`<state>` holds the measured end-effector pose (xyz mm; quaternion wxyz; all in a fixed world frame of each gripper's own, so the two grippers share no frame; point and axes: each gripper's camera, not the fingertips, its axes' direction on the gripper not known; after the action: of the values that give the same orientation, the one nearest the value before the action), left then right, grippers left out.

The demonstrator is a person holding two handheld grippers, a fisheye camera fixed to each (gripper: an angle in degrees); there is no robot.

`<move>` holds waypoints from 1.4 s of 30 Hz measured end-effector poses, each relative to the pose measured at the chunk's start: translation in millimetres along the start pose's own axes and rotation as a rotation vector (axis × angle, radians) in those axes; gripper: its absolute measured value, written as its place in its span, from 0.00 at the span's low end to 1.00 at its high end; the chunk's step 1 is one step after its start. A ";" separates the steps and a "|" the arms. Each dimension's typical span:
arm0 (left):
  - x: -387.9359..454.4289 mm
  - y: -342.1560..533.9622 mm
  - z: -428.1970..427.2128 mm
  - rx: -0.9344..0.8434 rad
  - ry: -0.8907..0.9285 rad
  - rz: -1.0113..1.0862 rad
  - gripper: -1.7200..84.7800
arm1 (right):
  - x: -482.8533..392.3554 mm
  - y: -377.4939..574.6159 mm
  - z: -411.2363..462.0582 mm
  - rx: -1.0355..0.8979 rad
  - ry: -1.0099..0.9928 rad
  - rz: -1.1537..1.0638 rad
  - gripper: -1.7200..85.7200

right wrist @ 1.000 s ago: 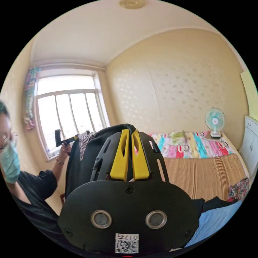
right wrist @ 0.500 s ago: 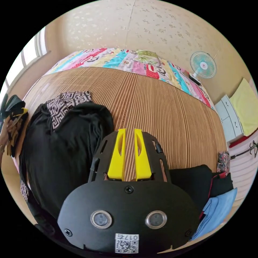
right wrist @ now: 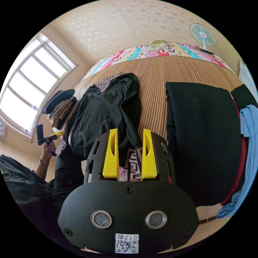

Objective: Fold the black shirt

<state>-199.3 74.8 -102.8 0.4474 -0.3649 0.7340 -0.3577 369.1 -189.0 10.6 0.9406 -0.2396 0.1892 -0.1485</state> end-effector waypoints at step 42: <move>-40.9 30.5 -22.8 -0.114 -0.280 -0.149 0.02 | -14.1 100.9 69.5 -0.137 0.070 -0.097 0.07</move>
<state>-213.2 128.9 -104.8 0.4961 -0.4895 0.6543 -0.2935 405.4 -71.5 20.0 0.9065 -0.3069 0.2196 -0.1890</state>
